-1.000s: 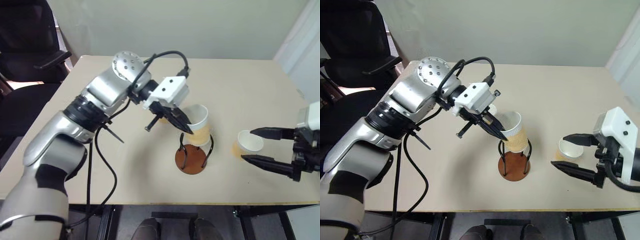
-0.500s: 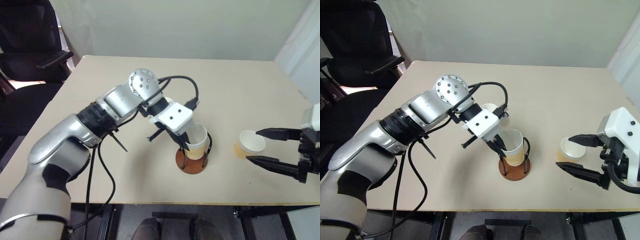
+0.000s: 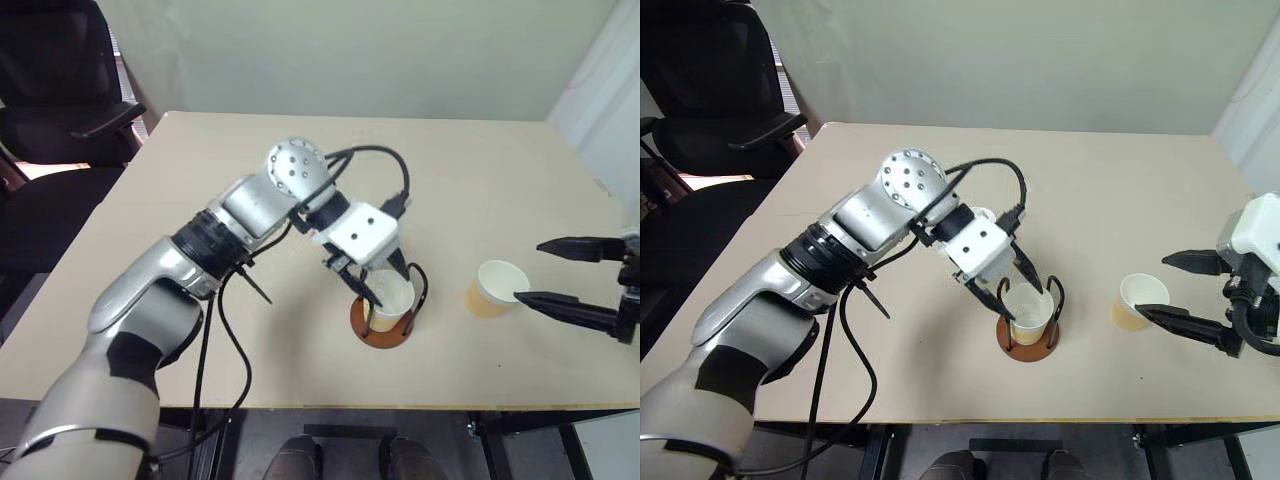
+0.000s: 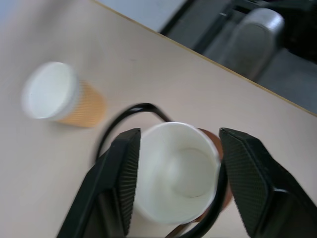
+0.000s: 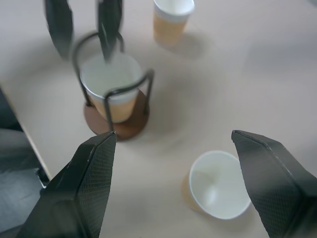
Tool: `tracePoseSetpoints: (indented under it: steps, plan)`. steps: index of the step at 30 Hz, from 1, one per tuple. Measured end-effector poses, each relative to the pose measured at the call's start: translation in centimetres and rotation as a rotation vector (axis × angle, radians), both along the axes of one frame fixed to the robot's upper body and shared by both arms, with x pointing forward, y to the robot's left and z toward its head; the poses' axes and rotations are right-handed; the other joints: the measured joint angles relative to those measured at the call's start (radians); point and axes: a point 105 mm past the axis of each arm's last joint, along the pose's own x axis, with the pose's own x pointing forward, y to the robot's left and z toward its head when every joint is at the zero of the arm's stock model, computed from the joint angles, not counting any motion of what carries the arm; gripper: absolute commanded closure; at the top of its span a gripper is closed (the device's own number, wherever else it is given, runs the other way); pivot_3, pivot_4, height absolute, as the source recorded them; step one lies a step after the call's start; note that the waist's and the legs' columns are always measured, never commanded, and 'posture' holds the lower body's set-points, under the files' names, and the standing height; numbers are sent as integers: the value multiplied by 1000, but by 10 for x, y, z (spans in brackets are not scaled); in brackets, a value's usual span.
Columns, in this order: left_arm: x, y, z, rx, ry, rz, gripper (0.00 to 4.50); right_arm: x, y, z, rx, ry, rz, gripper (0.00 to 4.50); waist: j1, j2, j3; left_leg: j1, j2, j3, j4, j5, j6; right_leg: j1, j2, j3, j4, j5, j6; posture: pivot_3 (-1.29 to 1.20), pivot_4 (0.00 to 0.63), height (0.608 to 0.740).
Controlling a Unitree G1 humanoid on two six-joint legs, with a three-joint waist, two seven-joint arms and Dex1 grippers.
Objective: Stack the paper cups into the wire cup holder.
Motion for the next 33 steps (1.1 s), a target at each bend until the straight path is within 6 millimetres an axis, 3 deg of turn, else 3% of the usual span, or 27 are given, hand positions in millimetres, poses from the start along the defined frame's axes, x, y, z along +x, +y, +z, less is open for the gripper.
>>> tracePoseSetpoints:
  steps: [4, 8, 14, 17, 23, 28, 33]
  plan:
    - [8, 7, 20, -88, 29, 74, 1770, 11, -7, -19, -102, 53, -24, 633, 0, 0, 0, 0, 0, 0, 0, 0, 0, 0, 0, 0, 0, 0, 0, 0, 150, 740]
    - [22, 28, 34, -184, 83, 224, 1770, 25, -16, -43, -212, 101, -17, 633, -2, 1, 0, 1, 0, 0, 0, 0, 0, 0, 0, 0, 0, 0, 1, 0, 150, 740]
    - [32, 68, 8, -217, 184, 465, 1770, 46, -18, -66, -283, 114, 30, 633, -6, 2, -1, 1, 0, 0, 1, 1, -1, -1, 1, 0, 0, 1, 1, 0, 150, 740]
    - [28, 74, 10, -230, 182, 502, 1770, 54, -16, -71, -285, 102, 47, 633, 0, 2, -1, 0, 0, 0, 1, 2, 0, 0, 0, 0, 0, 1, 2, 0, 150, 740]
    - [25, 89, 5, -233, 185, 597, 1736, 58, -6, -101, -314, 156, 128, 2685, 0, 2, -1, 1, 0, 0, 1, 3, 1, 1, 0, 0, 0, 1, 2, 0, 150, 740]
    - [23, 87, 5, -222, 175, 600, 1736, 59, -5, -104, -339, 153, 149, 4455, -3, 2, -1, 2, 0, 0, 1, 3, 1, 1, -1, 0, 0, 2, 1, 0, 150, 740]
    - [24, 89, 3, -227, 179, 610, 1736, 60, -5, -102, -354, 144, 154, 4482, -4, 2, -1, 3, 0, 0, 1, 3, 1, 2, -1, 0, 0, 2, 1, 0, 150, 740]
